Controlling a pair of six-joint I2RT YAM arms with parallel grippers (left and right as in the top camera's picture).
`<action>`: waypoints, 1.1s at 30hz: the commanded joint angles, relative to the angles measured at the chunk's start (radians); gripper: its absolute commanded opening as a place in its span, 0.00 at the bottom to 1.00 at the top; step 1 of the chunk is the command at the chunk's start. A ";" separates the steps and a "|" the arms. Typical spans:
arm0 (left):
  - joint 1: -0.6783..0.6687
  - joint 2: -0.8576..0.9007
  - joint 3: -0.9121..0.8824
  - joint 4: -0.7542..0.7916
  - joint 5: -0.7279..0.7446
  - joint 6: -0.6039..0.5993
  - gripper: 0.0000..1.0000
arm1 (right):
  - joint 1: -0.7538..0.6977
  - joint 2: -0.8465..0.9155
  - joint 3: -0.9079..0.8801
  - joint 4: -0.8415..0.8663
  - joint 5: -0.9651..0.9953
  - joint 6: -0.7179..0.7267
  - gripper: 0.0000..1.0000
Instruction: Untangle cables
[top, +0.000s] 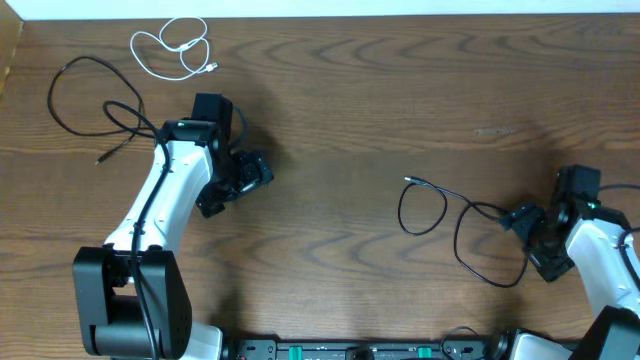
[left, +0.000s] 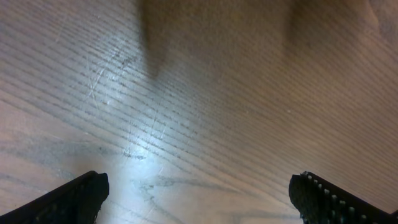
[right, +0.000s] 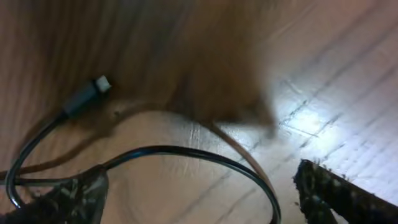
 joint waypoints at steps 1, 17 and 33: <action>0.003 -0.001 -0.006 -0.005 -0.017 0.005 0.98 | -0.019 -0.008 -0.033 0.032 -0.041 -0.003 0.90; 0.003 -0.001 -0.006 -0.005 -0.017 0.005 0.98 | -0.014 -0.008 -0.035 -0.159 -0.220 -0.321 0.80; 0.003 -0.001 -0.006 -0.005 -0.017 0.005 0.98 | 0.056 -0.008 -0.098 -0.085 -0.189 -0.100 0.68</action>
